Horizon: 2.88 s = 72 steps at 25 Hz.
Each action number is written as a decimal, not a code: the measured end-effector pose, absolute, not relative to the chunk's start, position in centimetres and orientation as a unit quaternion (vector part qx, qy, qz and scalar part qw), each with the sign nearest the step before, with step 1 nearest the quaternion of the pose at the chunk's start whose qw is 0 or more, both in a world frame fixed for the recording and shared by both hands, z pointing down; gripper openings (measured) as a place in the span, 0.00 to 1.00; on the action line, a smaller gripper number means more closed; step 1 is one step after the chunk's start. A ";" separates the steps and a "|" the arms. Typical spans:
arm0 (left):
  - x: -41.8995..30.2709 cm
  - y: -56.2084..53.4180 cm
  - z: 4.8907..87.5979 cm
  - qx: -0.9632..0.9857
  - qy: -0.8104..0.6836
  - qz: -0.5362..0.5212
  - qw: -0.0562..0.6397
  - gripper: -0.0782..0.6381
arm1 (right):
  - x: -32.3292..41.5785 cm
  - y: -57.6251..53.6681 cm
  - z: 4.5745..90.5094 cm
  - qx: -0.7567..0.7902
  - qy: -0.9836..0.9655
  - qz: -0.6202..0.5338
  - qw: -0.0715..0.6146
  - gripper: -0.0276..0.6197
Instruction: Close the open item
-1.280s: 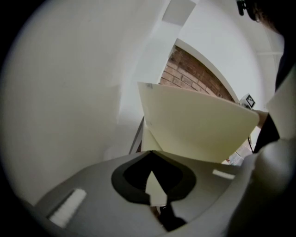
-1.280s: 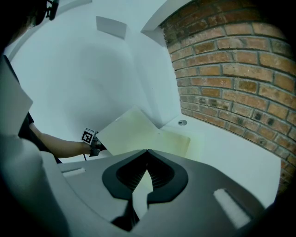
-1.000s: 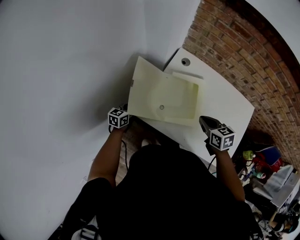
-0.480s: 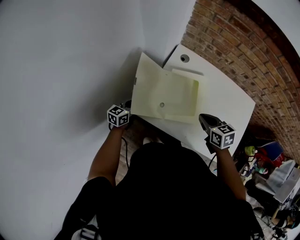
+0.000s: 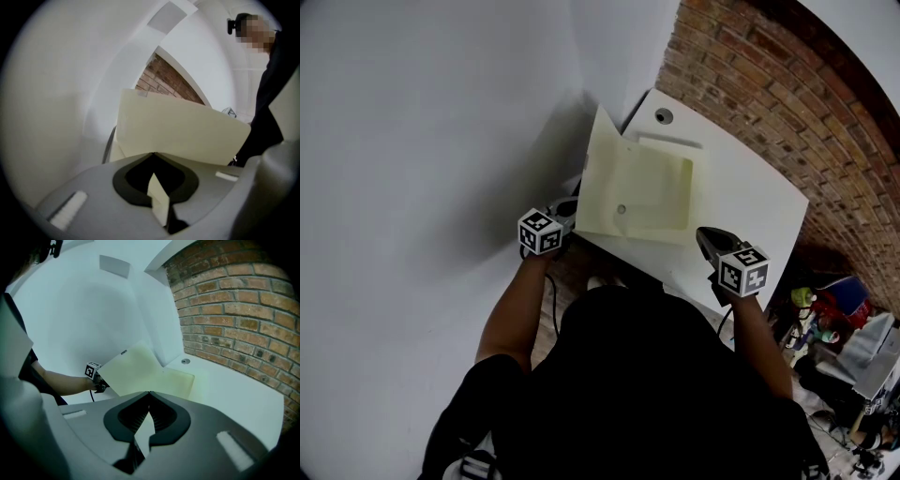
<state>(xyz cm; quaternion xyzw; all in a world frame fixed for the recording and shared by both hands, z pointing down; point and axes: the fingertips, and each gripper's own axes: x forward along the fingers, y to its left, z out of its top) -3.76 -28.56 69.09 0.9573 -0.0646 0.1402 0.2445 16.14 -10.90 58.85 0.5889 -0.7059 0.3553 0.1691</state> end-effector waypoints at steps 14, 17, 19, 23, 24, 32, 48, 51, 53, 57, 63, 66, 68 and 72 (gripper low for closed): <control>0.0 -27.2 70.2 0.957 -0.029 0.168 0.233 0.11 | 18.0 -7.3 58.9 0.612 -0.685 0.360 0.163 0.04; 1.2 -26.5 70.4 0.956 -0.012 0.172 0.239 0.11 | 18.6 -6.5 58.8 0.620 -0.679 0.360 0.160 0.04; 1.6 -26.2 70.5 0.954 -0.005 0.176 0.241 0.11 | 18.8 -6.2 58.8 0.623 -0.676 0.361 0.157 0.04; 2.1 -26.2 71.1 0.952 -0.008 0.184 0.244 0.11 | 18.9 -6.0 58.6 0.621 -0.677 0.364 0.149 0.04; 2.1 -26.3 71.3 0.952 -0.010 0.186 0.245 0.11 | 19.0 -5.9 58.5 0.622 -0.678 0.364 0.148 0.04; 3.2 -25.9 73.1 0.945 -0.010 0.208 0.251 0.11 | 19.8 -5.3 59.1 0.622 -0.674 0.369 0.148 0.04; 6.9 -23.7 74.5 0.939 0.022 0.249 0.235 0.11 | 21.9 -2.8 60.3 0.627 -0.662 0.385 0.140 0.04; 7.4 -23.3 74.6 0.939 0.024 0.253 0.232 0.11 | 22.2 -2.4 60.5 0.629 -0.660 0.387 0.136 0.04; 7.6 -23.1 74.8 0.938 0.024 0.256 0.231 0.11 | 22.4 -2.0 60.7 0.629 -0.659 0.389 0.135 0.04; 8.3 -22.8 75.0 0.937 0.027 0.259 0.234 0.11 | 23.0 -1.2 60.7 0.634 -0.654 0.390 0.136 0.04; 9.2 -22.3 75.3 0.935 0.036 0.267 0.231 0.11 | 23.4 0.0 61.1 0.636 -0.648 0.397 0.134 0.04; 9.6 -22.0 75.4 0.934 0.039 0.271 0.231 0.11 | 23.5 0.5 61.3 0.637 -0.646 0.399 0.133 0.04; 9.8 -21.8 75.4 0.932 0.041 0.274 0.232 0.11 | 23.7 0.8 61.3 0.637 -0.645 0.401 0.133 0.04; 10.4 -21.5 75.5 0.930 0.045 0.281 0.232 0.11 | 23.9 1.2 61.6 0.636 -0.644 0.404 0.132 0.04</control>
